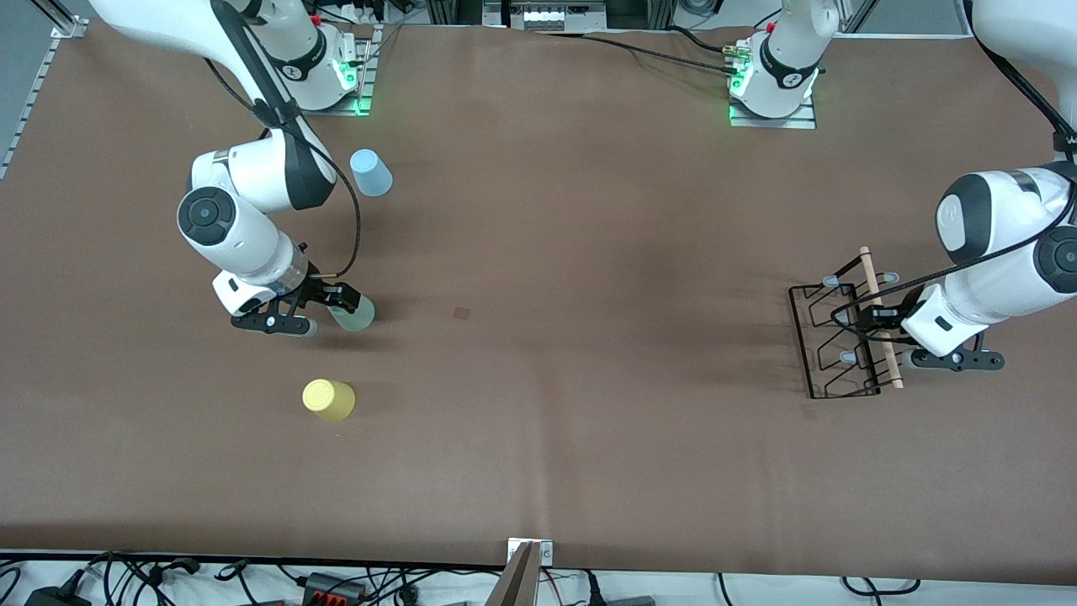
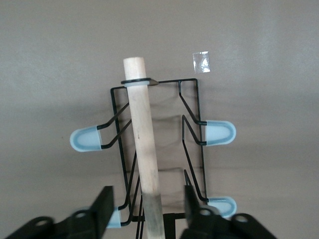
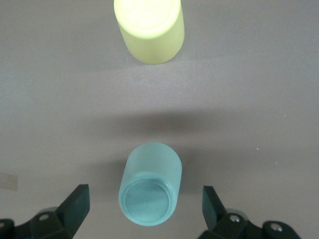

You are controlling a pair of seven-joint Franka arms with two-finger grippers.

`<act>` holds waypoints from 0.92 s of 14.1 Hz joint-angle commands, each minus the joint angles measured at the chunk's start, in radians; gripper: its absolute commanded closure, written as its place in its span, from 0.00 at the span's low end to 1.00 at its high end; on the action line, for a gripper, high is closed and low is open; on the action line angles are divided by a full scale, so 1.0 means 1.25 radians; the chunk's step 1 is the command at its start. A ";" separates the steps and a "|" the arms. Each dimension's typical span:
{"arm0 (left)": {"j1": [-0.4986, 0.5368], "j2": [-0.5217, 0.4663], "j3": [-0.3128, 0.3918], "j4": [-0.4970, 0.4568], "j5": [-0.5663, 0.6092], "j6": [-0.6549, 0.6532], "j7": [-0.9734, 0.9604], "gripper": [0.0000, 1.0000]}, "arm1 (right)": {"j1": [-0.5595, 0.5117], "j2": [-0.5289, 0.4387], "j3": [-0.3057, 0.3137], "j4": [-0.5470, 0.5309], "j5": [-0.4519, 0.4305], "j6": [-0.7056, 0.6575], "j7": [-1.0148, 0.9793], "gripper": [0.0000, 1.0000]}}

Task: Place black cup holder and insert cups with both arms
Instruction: 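Grasp the teal cup with the right gripper while the left gripper lifts the rack, then carry the black wire rack to the table center with the left gripper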

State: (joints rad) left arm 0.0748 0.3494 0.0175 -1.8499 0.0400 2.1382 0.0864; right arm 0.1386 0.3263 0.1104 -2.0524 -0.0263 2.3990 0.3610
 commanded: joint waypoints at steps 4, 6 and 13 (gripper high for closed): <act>0.003 -0.029 -0.003 -0.014 0.011 -0.029 0.013 0.86 | 0.003 0.011 -0.001 -0.004 0.001 0.012 0.016 0.00; 0.003 -0.029 -0.003 -0.012 0.009 -0.029 0.013 0.93 | 0.002 0.015 -0.001 -0.004 0.001 0.011 0.022 0.00; -0.023 -0.037 -0.063 0.114 0.010 -0.105 0.000 0.98 | 0.002 0.038 -0.001 -0.006 0.001 0.041 0.030 0.00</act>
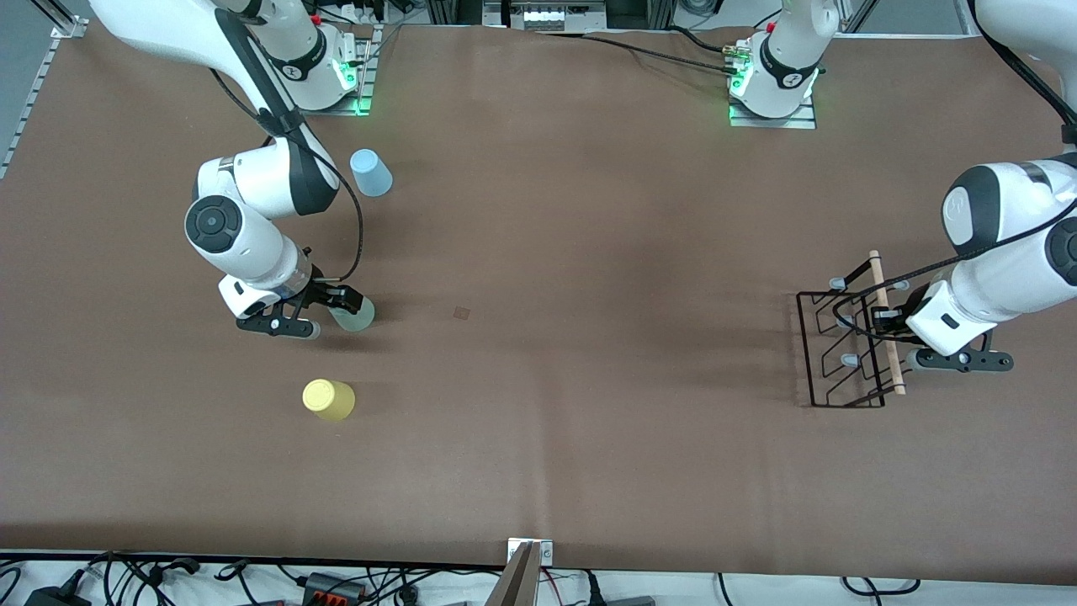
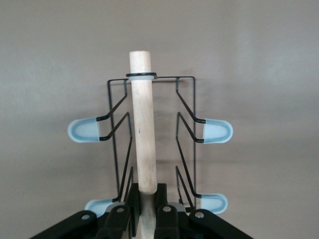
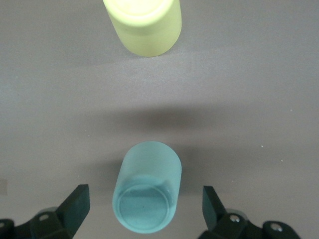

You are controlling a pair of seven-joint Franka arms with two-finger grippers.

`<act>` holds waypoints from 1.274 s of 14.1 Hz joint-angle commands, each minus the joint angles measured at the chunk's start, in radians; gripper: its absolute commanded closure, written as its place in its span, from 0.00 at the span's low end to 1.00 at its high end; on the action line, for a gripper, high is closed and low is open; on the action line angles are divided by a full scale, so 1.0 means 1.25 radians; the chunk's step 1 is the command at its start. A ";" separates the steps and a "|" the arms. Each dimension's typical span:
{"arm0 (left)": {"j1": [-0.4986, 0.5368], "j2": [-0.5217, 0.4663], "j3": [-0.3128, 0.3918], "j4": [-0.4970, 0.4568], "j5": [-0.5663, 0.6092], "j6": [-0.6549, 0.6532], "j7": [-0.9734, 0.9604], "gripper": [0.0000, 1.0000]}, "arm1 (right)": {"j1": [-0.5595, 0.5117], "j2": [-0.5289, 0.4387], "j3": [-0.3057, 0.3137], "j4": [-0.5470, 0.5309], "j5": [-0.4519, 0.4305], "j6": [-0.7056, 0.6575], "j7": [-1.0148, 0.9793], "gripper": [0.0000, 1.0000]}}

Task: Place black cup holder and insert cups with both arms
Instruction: 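Carry the black wire rack to the table center with the left gripper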

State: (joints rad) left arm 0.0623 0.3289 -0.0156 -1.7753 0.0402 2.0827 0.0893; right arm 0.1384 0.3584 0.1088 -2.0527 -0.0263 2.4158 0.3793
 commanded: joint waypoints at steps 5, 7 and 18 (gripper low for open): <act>-0.018 -0.012 -0.217 0.090 0.001 -0.077 -0.103 0.98 | 0.003 0.020 0.000 -0.070 0.000 0.108 0.018 0.00; -0.053 -0.004 -0.273 0.091 0.000 -0.076 -0.257 0.98 | 0.005 0.020 0.000 -0.078 0.000 0.108 0.018 0.00; -0.390 0.218 -0.273 0.288 0.008 -0.063 -0.744 0.98 | 0.006 0.020 0.000 -0.085 0.000 0.111 0.011 0.26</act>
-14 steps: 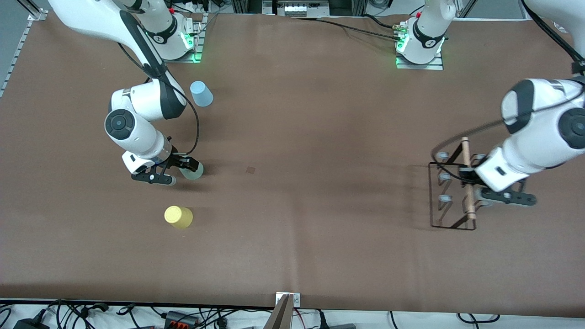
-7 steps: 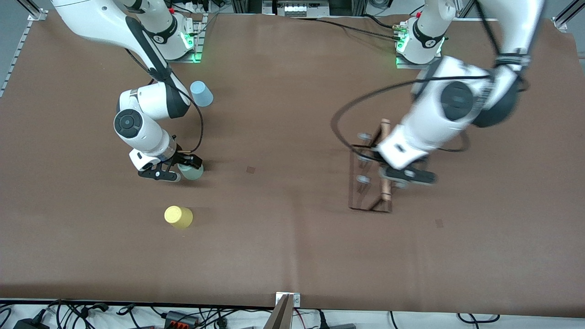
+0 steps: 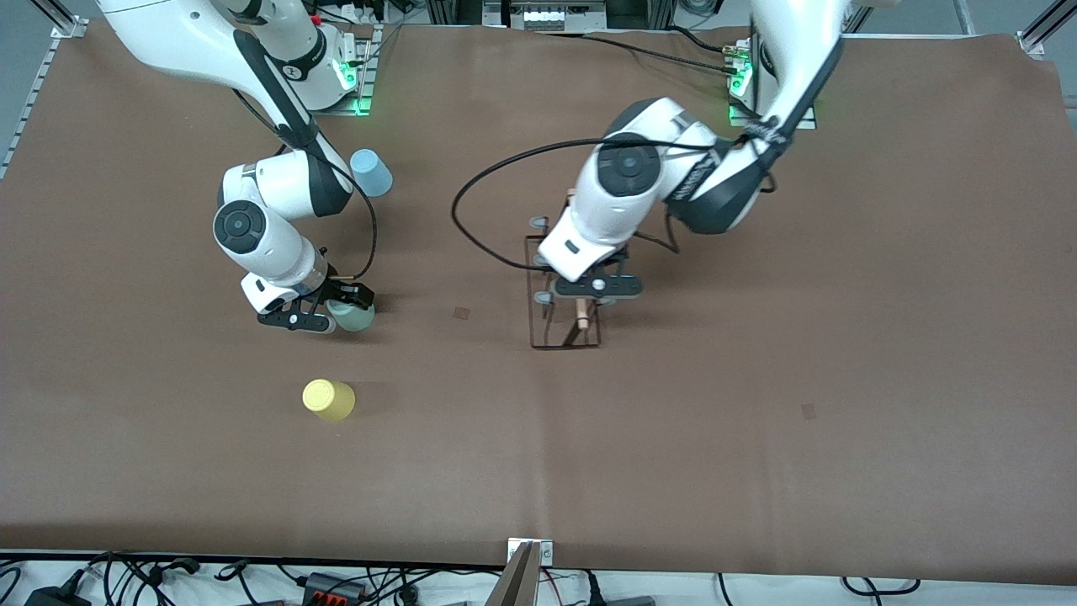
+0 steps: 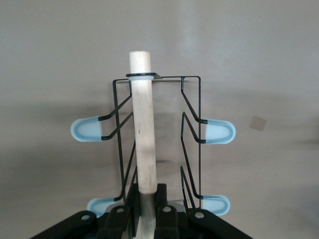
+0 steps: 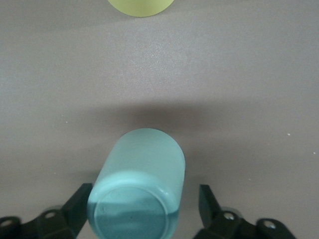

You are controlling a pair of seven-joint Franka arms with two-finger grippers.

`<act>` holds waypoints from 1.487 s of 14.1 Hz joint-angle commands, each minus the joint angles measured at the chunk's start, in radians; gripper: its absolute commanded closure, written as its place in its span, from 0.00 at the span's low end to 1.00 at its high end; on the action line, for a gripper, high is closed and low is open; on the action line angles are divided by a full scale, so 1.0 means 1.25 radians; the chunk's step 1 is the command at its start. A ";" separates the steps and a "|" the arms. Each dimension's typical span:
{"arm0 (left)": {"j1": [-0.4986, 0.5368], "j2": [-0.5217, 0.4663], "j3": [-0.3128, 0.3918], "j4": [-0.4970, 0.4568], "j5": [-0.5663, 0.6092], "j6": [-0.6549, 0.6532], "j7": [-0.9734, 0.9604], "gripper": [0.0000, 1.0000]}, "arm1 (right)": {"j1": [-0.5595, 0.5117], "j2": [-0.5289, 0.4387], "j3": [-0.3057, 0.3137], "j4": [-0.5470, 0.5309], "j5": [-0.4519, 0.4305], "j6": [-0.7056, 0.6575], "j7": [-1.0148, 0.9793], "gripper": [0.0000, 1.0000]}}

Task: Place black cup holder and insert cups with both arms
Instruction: 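Carry the black wire rack to the table center with the left gripper, then release the rack with the left gripper while the right gripper lifts the cup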

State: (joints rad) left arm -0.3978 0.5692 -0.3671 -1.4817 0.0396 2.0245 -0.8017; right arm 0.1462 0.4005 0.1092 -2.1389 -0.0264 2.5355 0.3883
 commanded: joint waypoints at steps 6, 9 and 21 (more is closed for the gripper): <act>-0.039 0.042 0.008 0.051 0.016 -0.016 -0.030 0.98 | 0.000 -0.018 -0.001 0.011 -0.001 0.005 -0.004 0.70; -0.039 0.043 0.006 0.051 0.059 -0.016 -0.030 0.85 | -0.003 -0.023 -0.006 0.048 -0.013 -0.045 -0.016 0.71; 0.190 -0.104 0.008 0.055 0.095 -0.213 0.308 0.00 | 0.018 -0.178 0.012 0.198 0.001 -0.402 0.067 0.71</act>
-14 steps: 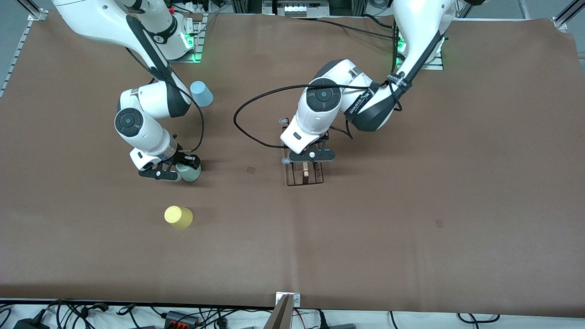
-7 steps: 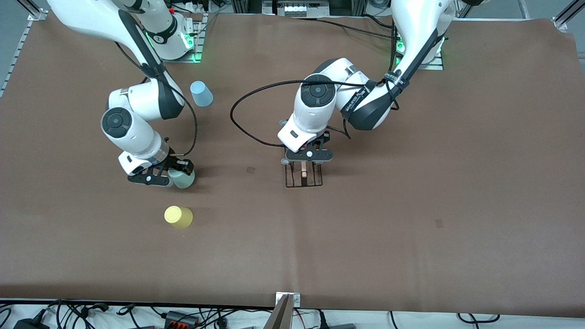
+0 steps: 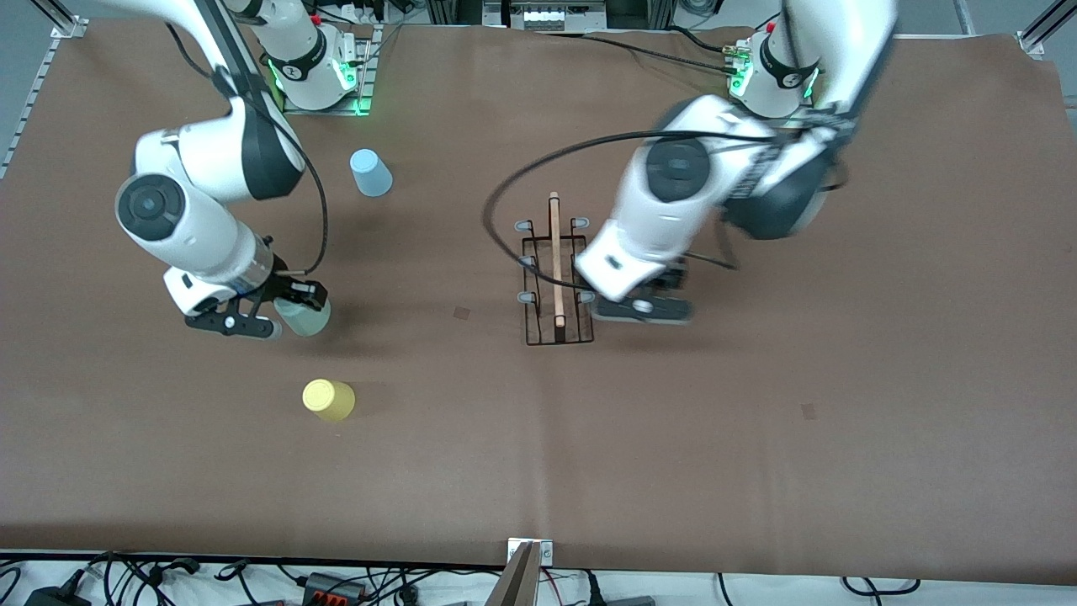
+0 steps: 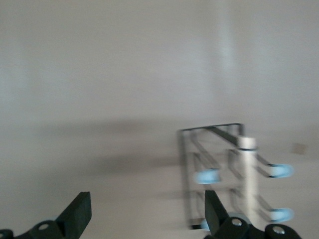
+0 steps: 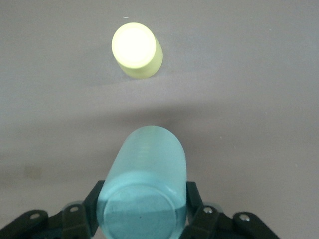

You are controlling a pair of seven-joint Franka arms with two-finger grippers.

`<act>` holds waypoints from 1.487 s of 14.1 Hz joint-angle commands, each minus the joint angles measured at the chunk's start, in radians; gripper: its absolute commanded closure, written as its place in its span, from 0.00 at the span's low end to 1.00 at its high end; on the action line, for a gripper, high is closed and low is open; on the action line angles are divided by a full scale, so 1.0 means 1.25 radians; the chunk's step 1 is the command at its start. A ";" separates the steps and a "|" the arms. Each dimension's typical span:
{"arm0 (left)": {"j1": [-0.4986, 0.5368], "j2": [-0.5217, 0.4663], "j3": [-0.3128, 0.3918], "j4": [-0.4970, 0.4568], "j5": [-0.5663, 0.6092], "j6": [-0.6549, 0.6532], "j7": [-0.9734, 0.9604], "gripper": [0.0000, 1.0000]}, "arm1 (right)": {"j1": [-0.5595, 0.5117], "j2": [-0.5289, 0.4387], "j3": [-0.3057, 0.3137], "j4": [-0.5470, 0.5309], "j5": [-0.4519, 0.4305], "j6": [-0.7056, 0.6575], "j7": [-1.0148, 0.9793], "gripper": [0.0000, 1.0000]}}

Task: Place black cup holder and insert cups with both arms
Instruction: 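Release the rack with the left gripper while the right gripper lifts the cup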

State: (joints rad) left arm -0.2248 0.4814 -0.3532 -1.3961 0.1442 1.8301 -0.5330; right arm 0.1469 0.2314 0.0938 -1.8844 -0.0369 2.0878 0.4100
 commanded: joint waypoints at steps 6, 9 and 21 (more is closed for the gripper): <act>0.253 -0.122 -0.011 -0.013 0.000 -0.144 0.390 0.00 | 0.152 -0.050 0.113 0.036 0.049 -0.052 0.409 0.71; 0.311 -0.137 -0.014 -0.005 -0.001 -0.144 0.439 0.00 | 0.249 -0.012 0.113 0.070 0.047 -0.021 0.569 0.71; 0.348 -0.217 0.099 0.000 -0.143 -0.265 0.412 0.00 | 0.363 0.084 0.114 0.067 0.032 0.096 0.724 0.70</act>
State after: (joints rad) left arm 0.2530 0.2937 -0.3208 -1.3233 0.0218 1.5012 -0.0156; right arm 0.5805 0.3171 0.2440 -1.8242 0.0138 2.2100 1.2893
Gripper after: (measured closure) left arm 0.000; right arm 0.322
